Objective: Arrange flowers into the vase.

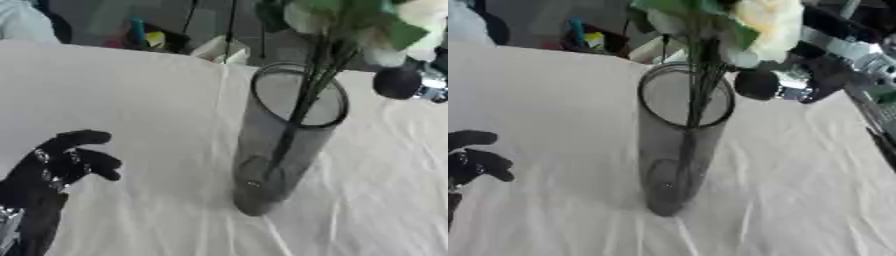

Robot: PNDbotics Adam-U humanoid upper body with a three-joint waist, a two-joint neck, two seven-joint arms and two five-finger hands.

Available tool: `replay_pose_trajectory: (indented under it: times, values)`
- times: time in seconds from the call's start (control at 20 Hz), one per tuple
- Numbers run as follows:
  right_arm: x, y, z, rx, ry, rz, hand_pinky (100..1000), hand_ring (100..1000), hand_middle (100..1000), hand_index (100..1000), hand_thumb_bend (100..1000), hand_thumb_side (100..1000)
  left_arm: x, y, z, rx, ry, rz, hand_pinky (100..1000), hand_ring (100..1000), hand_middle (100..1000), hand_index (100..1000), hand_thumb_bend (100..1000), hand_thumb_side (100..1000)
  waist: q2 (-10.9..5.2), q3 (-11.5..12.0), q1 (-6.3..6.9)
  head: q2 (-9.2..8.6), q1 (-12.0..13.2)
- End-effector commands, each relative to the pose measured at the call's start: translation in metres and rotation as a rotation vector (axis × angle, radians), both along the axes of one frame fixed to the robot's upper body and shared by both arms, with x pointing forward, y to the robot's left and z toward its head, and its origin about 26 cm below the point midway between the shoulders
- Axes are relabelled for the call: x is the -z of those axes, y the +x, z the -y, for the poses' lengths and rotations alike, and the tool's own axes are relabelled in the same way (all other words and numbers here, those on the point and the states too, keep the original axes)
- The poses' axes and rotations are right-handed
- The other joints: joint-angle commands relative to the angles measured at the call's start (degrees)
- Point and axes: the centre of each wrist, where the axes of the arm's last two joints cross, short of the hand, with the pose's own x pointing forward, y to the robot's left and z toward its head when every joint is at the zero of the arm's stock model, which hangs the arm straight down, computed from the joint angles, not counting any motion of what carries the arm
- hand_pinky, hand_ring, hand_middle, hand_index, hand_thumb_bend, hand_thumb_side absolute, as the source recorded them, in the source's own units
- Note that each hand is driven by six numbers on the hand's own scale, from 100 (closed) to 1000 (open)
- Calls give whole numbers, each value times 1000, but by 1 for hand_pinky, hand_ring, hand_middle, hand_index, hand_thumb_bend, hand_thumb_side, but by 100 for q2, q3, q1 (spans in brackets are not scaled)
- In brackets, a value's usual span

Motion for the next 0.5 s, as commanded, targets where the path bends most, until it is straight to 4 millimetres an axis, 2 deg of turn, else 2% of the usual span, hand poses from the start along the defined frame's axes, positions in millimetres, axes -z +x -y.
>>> replay_pose_trajectory:
  times: [0.05,0.15,0.25,0.3,0.4,0.45,0.5]
  values:
    - [-12,-6,7,14,-2,19,700,612,564,497,592,1000,-6,-3,2,11,7,27,577,651,753,852,114,1000,-106,-8,29,-53,10]
    - [-12,-5,7,12,16,21,699,610,561,499,591,1000,-6,-3,2,13,9,27,577,651,753,848,113,1000,-108,-1,26,-52,12]
    - [-13,-5,7,10,10,22,701,617,573,577,598,1000,-6,-3,2,14,13,28,577,651,754,846,113,1000,-109,5,23,-46,10]
    - [-13,-5,7,8,7,24,700,615,578,654,595,1000,-6,-3,2,15,14,28,577,651,754,846,113,1000,-107,8,22,-44,8]
    - [-13,-5,7,5,1,24,699,616,588,683,600,1000,-6,-3,2,15,15,28,577,651,754,846,113,1000,-105,12,22,-44,10]
    - [-13,-5,7,4,-3,23,697,614,585,663,600,1000,-6,-3,2,15,15,29,576,651,754,846,113,1000,-103,15,21,-46,8]
    - [-13,-5,7,3,-5,23,695,609,573,605,597,1000,-6,-3,2,15,16,30,576,651,754,846,113,1000,-102,19,21,-47,6]
